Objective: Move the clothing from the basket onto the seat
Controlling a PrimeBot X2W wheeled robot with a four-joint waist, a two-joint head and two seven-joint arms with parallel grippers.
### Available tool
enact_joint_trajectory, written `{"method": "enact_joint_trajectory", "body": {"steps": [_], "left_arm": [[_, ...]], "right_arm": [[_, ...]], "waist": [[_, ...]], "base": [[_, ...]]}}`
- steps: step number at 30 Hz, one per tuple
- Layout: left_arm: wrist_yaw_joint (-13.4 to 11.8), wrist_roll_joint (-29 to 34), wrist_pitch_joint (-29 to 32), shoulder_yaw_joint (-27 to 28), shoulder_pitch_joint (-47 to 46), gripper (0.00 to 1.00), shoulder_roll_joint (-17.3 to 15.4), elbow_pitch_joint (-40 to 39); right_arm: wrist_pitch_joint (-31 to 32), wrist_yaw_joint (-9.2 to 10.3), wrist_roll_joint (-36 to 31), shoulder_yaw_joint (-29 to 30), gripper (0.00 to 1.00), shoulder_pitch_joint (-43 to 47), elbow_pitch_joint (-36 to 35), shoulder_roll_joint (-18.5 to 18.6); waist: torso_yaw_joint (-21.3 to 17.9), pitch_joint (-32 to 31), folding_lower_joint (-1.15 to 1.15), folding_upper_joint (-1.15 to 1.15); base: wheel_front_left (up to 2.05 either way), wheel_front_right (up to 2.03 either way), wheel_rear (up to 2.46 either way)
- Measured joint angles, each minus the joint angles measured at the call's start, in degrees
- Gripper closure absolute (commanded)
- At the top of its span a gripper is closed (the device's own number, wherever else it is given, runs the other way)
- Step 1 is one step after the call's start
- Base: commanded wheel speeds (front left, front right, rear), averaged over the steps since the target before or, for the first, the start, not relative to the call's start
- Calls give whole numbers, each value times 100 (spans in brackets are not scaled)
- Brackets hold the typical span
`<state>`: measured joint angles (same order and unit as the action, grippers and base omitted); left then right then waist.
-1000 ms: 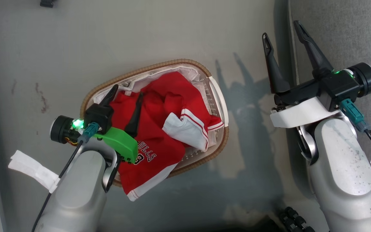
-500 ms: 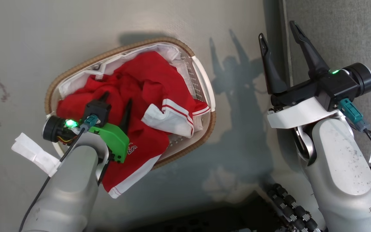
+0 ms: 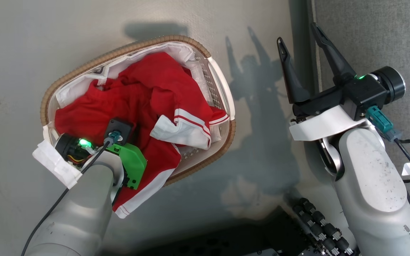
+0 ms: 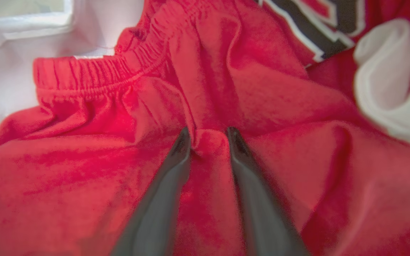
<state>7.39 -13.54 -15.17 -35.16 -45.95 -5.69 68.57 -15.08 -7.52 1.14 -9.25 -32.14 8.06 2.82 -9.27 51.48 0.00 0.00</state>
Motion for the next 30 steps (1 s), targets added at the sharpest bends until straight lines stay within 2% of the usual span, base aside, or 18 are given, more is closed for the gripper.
{"method": "enact_joint_trajectory", "body": {"steps": [10, 19, 30], "left_arm": [[0, -305, 0, -24, 279, 100, -4, -453], [-71, -453, 0, 383, 1075, 100, 67, -1033], [-143, -334, 0, 737, 1868, 100, 199, -1916]], "right_arm": [[0, 0, 40, 129, 0, -10, 165, 0], [0, 0, 83, 153, 0, 287, 427, -2], [0, 1, 47, 286, 0, 846, 727, -2]], "waist": [[47, -495, 0, 0], [141, -1398, -1, 0], [353, -2608, -1, 0]], "base": [[0, 0, 0], [0, 0, 0], [0, 0, 0]]}}
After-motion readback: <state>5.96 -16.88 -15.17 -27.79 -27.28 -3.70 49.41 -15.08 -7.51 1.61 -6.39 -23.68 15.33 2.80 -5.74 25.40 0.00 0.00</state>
